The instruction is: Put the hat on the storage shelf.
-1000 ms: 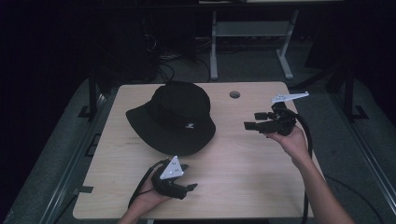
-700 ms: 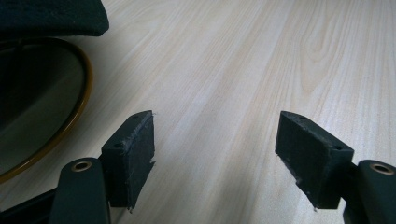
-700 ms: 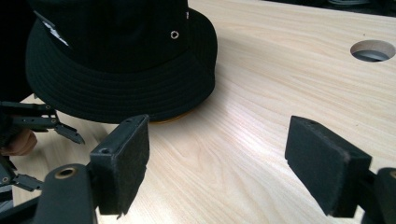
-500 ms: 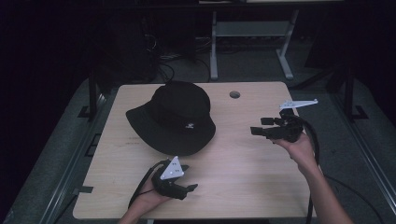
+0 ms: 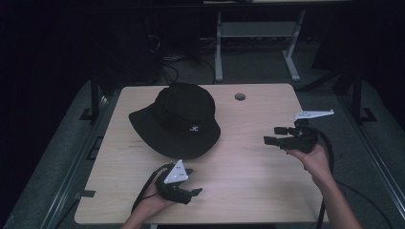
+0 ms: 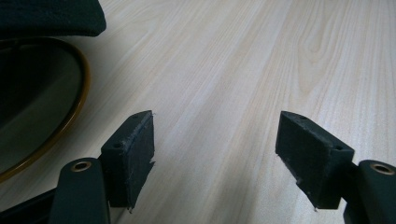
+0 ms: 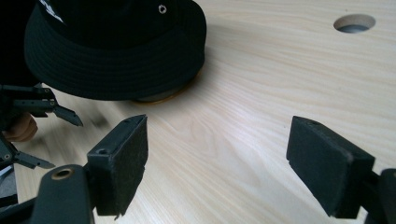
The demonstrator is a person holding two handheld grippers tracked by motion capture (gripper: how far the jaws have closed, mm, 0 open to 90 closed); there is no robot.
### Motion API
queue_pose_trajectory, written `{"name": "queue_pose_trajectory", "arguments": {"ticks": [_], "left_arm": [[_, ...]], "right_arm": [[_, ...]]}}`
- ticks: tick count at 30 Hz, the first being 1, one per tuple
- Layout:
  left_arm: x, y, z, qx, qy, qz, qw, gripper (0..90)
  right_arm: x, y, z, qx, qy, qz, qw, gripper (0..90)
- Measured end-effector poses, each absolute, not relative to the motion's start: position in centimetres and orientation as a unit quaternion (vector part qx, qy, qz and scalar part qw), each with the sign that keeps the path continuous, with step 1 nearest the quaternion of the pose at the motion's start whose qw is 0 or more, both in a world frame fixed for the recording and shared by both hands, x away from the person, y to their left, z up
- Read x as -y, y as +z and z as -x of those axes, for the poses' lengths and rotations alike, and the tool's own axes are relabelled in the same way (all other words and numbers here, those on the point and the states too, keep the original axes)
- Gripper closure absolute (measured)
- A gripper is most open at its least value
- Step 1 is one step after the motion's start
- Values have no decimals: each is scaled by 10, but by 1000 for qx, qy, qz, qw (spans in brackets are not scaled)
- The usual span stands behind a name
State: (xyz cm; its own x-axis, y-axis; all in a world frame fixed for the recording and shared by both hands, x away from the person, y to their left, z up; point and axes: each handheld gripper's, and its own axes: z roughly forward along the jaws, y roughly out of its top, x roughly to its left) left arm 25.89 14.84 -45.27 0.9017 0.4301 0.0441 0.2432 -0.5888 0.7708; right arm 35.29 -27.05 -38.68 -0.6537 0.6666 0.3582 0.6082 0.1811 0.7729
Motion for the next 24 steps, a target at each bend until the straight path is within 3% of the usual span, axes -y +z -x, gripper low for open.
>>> {"name": "queue_pose_trajectory", "arguments": {"ticks": [24], "left_arm": [[-147,-454,-259,-196,109,-883,413,277]], "right_arm": [[301,-425,-315,-759,485,-435,18,193]]}}
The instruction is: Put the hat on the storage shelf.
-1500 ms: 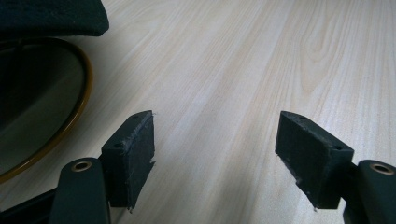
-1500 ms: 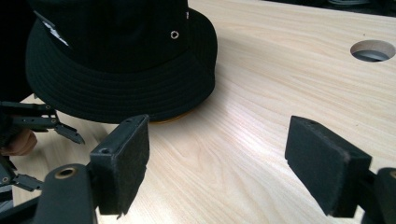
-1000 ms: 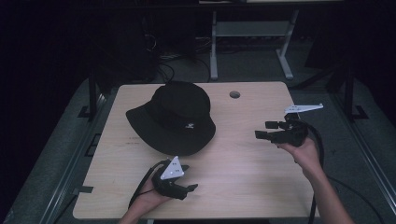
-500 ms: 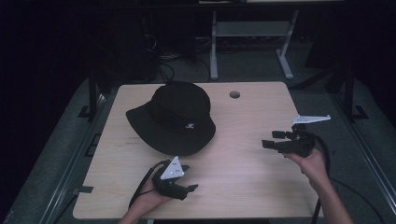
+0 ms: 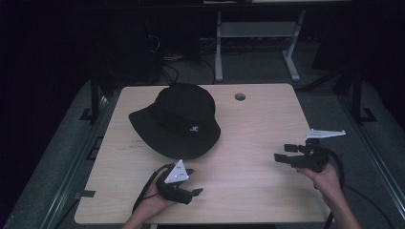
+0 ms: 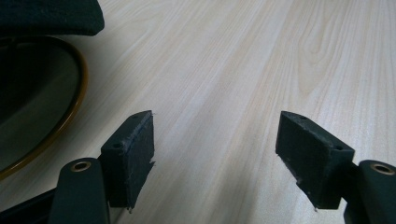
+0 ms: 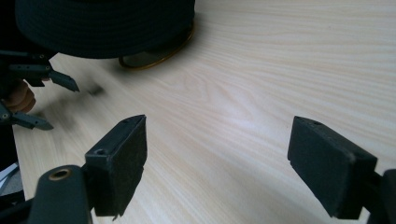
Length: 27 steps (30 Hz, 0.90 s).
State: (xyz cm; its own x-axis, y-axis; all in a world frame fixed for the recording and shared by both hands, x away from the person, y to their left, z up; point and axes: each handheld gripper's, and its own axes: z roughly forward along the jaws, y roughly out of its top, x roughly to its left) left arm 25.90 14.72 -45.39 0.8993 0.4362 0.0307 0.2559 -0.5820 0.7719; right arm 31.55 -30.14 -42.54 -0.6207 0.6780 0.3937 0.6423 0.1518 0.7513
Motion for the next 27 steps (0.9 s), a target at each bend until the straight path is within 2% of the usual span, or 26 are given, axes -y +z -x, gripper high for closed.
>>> {"name": "queue_pose_trajectory", "arguments": {"ticks": [27], "left_arm": [[-147,-454,-259,-197,107,-882,415,277]], "right_arm": [[311,-450,-266,-751,500,-431,22,192]]}}
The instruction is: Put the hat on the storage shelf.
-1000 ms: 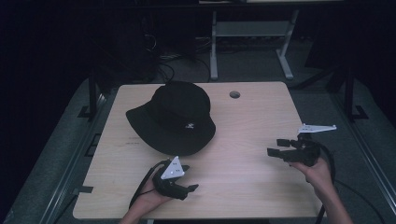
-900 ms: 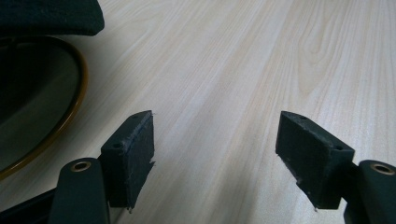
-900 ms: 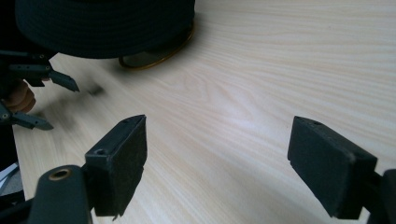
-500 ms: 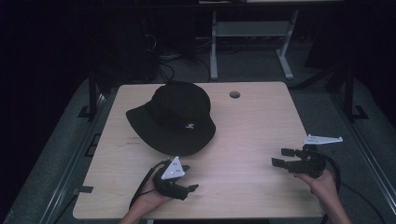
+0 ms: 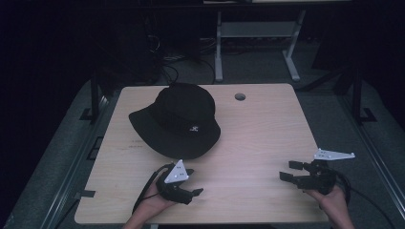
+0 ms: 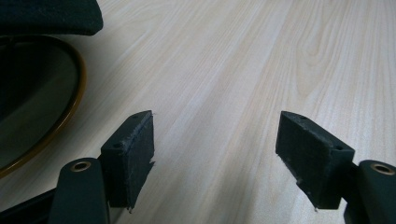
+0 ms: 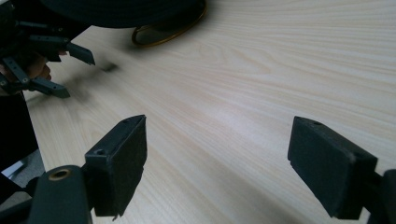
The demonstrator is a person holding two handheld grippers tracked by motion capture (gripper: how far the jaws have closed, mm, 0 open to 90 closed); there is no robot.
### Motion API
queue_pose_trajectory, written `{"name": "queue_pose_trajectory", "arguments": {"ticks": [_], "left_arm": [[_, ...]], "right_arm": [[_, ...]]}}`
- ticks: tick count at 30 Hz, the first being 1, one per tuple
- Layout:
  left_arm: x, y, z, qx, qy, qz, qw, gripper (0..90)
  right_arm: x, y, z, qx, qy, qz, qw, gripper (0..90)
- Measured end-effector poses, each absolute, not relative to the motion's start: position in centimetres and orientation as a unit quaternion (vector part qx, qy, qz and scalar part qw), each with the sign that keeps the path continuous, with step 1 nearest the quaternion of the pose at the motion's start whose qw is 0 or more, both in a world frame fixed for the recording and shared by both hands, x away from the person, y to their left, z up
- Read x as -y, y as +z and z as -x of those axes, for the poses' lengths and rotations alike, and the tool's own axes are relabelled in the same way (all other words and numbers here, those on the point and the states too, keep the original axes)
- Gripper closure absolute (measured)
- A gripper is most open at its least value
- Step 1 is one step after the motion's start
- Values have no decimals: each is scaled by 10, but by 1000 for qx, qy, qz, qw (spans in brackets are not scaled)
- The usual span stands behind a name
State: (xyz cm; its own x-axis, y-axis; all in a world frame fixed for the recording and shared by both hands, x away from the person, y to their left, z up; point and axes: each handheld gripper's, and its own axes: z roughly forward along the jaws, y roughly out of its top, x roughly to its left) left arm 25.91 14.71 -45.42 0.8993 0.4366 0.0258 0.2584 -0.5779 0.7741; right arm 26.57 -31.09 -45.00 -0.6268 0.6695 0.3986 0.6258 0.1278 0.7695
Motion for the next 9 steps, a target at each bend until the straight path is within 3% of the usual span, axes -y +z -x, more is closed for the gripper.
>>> {"name": "queue_pose_trajectory", "arguments": {"ticks": [9], "left_arm": [[-147,-454,-260,-200,105,-881,416,277]], "right_arm": [[302,-461,-249,-735,529,-424,24,190]]}}
